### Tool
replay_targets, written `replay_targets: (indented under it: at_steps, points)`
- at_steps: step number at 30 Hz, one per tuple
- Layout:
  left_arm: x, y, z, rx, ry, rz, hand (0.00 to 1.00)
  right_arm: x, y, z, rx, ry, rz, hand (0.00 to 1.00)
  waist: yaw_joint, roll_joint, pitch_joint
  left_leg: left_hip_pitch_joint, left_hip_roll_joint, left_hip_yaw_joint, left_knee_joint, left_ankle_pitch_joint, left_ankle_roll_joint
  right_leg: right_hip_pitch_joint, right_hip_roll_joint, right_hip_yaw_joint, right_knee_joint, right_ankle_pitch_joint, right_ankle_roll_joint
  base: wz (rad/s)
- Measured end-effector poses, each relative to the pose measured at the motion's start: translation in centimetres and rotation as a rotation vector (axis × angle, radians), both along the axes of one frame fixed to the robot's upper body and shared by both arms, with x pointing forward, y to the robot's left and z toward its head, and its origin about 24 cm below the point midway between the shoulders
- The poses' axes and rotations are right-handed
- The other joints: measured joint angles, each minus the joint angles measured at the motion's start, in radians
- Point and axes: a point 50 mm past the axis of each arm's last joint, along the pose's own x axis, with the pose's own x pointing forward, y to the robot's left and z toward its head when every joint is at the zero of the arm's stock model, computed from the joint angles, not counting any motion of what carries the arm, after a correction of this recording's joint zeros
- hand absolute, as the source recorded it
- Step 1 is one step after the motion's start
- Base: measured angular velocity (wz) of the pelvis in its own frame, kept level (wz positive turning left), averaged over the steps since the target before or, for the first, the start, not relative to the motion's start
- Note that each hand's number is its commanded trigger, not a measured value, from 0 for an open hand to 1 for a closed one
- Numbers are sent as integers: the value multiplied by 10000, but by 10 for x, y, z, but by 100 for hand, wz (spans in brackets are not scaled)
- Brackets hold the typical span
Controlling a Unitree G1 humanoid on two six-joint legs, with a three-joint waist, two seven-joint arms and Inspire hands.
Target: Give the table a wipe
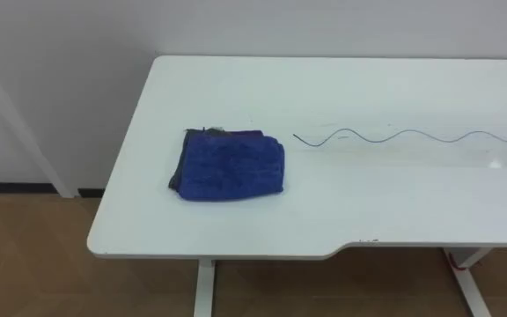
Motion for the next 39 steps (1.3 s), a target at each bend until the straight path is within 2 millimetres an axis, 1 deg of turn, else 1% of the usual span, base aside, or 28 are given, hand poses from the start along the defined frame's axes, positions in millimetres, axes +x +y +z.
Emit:
replay_targets:
  at_steps: [4,9,15,17,19,20,22,23,24,25,26,28,29,30,31,32,34,35,37,38,39]
  points:
    - [1,-2,0,-58,-14,-138,0,2,0,0,5,-89,50,0,27,-2,4,-10,10,125,-33,-1,0,-140,6,78,50,-32,-2,-6]
    - [5,-3,0,-123,-215,-192,0,4,1,0,91,-322,79,0,-13,-16,11,-7,1,170,-23,0,-1,-117,3,145,169,-56,-1,-3]
    - [2,-3,-1,-225,-200,181,0,3,0,0,72,-355,-162,0,-5,-29,8,-29,13,318,-22,-1,-1,-193,10,272,140,-60,3,-6]
    - [1,-1,-1,-234,-205,369,0,1,1,0,-1,-470,-781,0,-1,-40,11,-35,22,314,-33,-1,0,-190,4,252,120,-60,5,2]
    - [-3,0,-1,-207,-141,635,0,-6,-1,0,-291,-738,-2399,0,-31,-34,9,-3,15,314,-22,-1,0,-127,-8,232,134,-63,15,2]
    - [-4,1,-1,-190,-143,719,0,-8,-2,1,-372,-789,-2783,0,-43,-35,8,-5,11,316,-16,-1,0,-121,-16,211,135,-66,19,6]
    - [-9,5,0,-90,-119,1071,0,-13,-7,2,-800,-1096,-4611,0,-207,-46,7,-23,1,260,-16,-1,-1,-98,-29,146,103,-78,32,10]
    - [-11,7,1,-55,-107,1195,0,-15,-10,3,-928,-1178,-5165,0,-262,-47,7,-20,3,252,-19,-1,0,-97,-29,144,96,-83,37,5]
    - [-14,10,2,39,-122,1484,0,-18,-16,5,-1261,-1352,-6168,0,-324,-54,4,-6,5,258,-17,0,0,-135,-30,162,95,-93,37,0]
    - [-17,15,4,167,-176,1868,0,-22,-22,7,-1658,-1540,-7133,0,-458,-93,-1,-8,10,260,-18,0,0,-132,-36,134,118,-107,33,0]
    - [-19,18,5,252,-226,2062,0,-24,-26,8,-1855,-1637,-7625,0,-536,-135,-10,-6,9,260,-22,0,0,-126,-38,128,128,-122,31,0]
    - [-22,30,10,587,-405,2517,0,-30,-48,17,-2787,-2097,-9331,0,-655,-205,-17,3,10,287,-23,1,0,-86,-29,154,135,-124,29,-2]
    - [-23,34,11,670,-445,2635,0,-31,-57,21,-3079,-2266,-9756,0,-695,-271,-47,6,7,286,-26,1,0,-85,-30,158,137,-125,29,-3]
    - [-23,42,14,883,-554,2854,0,-31,-74,28,-3709,-2626,-10408,0,-778,-316,-41,7,6,287,-21,1,0,-92,-31,181,137,-126,29,-8]
    - [-21,51,18,1130,-682,2834,0,-28,-91,37,-4431,-2960,-10690,0,-801,-376,-16,-5,0,307,-18,1,0,-184,-19,252,138,-135,23,-10]
    - [-19,55,21,1250,-745,2781,0,-24,-98,41,-4767,-3141,-10746,0,-819,-415,0,-22,-1,314,-18,1,0,-238,-8,285,148,-135,22,-10]
    - [-13,70,28,1618,-995,2669,0,-6,-122,54,-5820,-3963,-11044,0,-833,-596,34,-68,2,355,-21,1,0,-320,39,372,152,-134,15,-7]
    - [-8,72,29,1664,-1125,2614,0,0,-127,58,-6045,-4203,-11112,0,-826,-643,30,-70,7,378,-22,1,0,-332,47,386,152,-130,9,-10]
    - [-3,74,30,1678,-1331,2494,0,24,-145,71,-6722,-5281,-11108,0,-815,-769,39,-84,10,433,-33,1,0,-373,58,436,148,-81,24,-8]
    - [-3,73,30,1658,-1333,2417,0,28,-149,75,-6912,-5512,-11047,0,-799,-786,40,-96,7,447,-32,1,0,-388,58,436,148,-66,29,-5]
    - [2,72,30,1614,-1484,2320,0,40,-156,82,-7218,-6087,-10949,0,-778,-803,38,-147,2,478,-31,0,1,-443,68,444,149,-47,40,-7]
